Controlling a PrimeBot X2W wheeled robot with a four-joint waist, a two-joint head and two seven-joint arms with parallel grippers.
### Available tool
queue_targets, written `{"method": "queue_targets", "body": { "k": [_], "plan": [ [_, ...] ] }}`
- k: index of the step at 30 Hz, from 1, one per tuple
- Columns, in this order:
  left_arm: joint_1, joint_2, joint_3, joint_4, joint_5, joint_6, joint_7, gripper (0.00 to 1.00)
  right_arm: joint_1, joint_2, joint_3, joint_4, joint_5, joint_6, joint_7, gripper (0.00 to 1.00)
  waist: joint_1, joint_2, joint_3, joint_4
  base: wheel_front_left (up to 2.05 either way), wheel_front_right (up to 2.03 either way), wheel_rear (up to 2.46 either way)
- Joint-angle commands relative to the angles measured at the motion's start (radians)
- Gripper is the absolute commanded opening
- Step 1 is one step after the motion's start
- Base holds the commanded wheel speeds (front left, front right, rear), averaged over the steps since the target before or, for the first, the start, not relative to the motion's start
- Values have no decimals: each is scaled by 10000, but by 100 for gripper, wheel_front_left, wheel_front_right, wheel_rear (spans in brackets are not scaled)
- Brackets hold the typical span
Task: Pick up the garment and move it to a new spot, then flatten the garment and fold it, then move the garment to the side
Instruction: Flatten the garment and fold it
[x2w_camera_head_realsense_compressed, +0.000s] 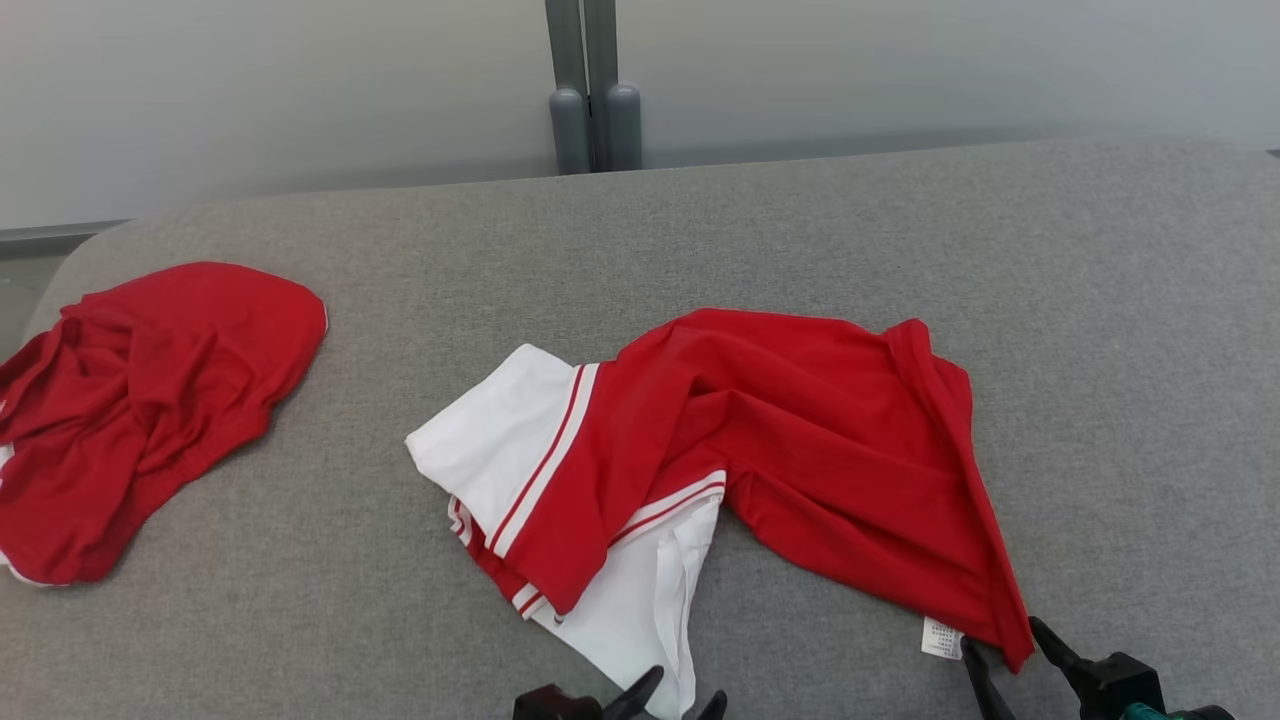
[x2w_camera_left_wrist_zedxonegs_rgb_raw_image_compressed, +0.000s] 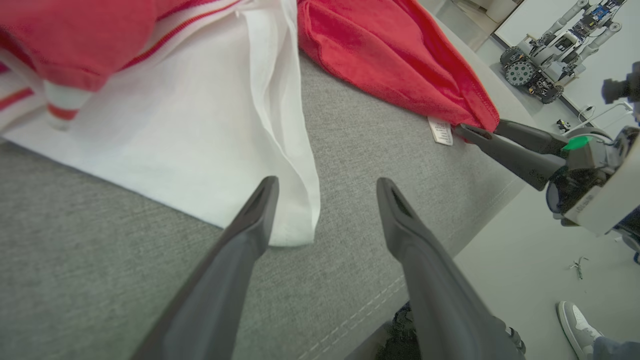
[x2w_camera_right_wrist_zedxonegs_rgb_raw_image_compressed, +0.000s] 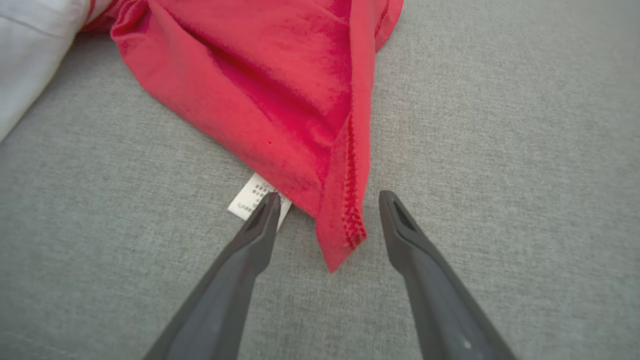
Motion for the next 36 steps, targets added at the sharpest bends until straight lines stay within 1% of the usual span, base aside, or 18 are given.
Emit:
{"method": "queue_targets", "body": {
  "k": [1, 5, 12, 13, 14, 15, 16, 18, 20, 22, 24, 26, 27, 29, 30, 31, 33, 36],
  "plan": [
    [-53, -203, -33, 20, 26, -18, -43, 100, -115, -2, -4, -44, -51, -3, -28, 100, 0, -1, 114, -50, 0, 0, 0],
    [-245, -261, 79, 121, 72, -20, -40, 100, -148, 20, 35, -106, -105, -3, -28, 100, 0, -1, 271, -90, 0, 0, 0],
    [-229, -309, -157, 824, -50, -19, -19, 100, -153, 15, 258, -6, -160, -2, -28, 100, 0, -1, 430, -158, 0, 0, 0],
    [-228, -313, -236, 985, -110, -19, -15, 91, -163, 30, 286, 95, -96, -3, -28, 99, 0, -1, 433, -164, 0, 0, 0],
    [-227, -317, -292, 1094, -153, -16, -6, 35, -176, 41, 336, 183, -50, -3, -9, 63, 0, -1, 427, -171, 0, 0, 0],
    [-242, -321, -345, 1212, -235, -16, -6, 0, -238, 43, 376, 281, 0, -3, -5, 36, 0, -1, 419, -183, 0, 0, 0],
    [-263, -305, -384, 1272, -262, -16, -6, 0, -313, 54, 351, 347, 89, -3, -5, 0, 0, -1, 413, -191, 0, 0, 0],
    [-348, -223, -451, 1351, -342, -16, -6, 0, -410, 55, 392, 441, 343, -3, 68, 0, 0, -1, 340, -192, 0, 0, 0],
    [-310, -103, -151, 1142, -536, -9, -20, 0, -443, 74, 424, 364, 894, -3, 209, 0, 0, -1, 196, -213, 0, 0, 0],
    [-118, 153, 733, 475, -703, -9, -29, 0, -387, 143, 633, -91, 2133, -2, 549, 0, 0, -1, -24, -295, 0, 0, 0],
    [373, 466, 1784, -686, -754, 22, -26, 0, -146, -88, 930, -914, 3916, -2, 1217, 0, 0, -1, -256, -382, 0, 0, 0],
    [964, 809, 2761, -2240, -860, 24, -28, 0, 209, -520, 1063, -2161, 6116, -3, 2083, 0, 0, -1, -492, -413, 0, 0, 0],
    [1259, 1100, 3227, -3197, -892, 28, -28, 0, 438, -863, 1081, -3039, 7374, 1, 2611, 0, 0, -1, -637, -394, 0, 0, 0],
    [1730, 1689, 3912, -4826, -1140, 82, -28, 0, 842, -1538, 686, -4446, 9191, 0, 3269, 0, 0, -1, -816, -368, 0, 0, 0],
    [1915, 1932, 4168, -5521, -1255, 158, 41, 0, 1018, -1823, 478, -4978, 9822, 1, 3513, 0, 0, -1, -854, -363, 0, 0, 0],
    [2130, 2275, 4427, -6218, -1306, 281, 214, 0, 1218, -2159, 211, -5417, 10404, 0, 3765, 0, 0, -1, -898, -373, 0, 0, 0],
    [2453, 2700, 4648, -7245, -1547, 445, 687, 0, 1475, -2779, -204, -5905, 10917, 0, 4127, 0, 0, -1, -924, -397, 0, 0, 0],
    [2713, 3111, 4665, -7899, -1498, 679, 1187, 0, 1580, -3248, -394, -6083, 11061, 1, 4405, 0, 0, -1, -931, -453, 0, 0, 0]
  ]
}}
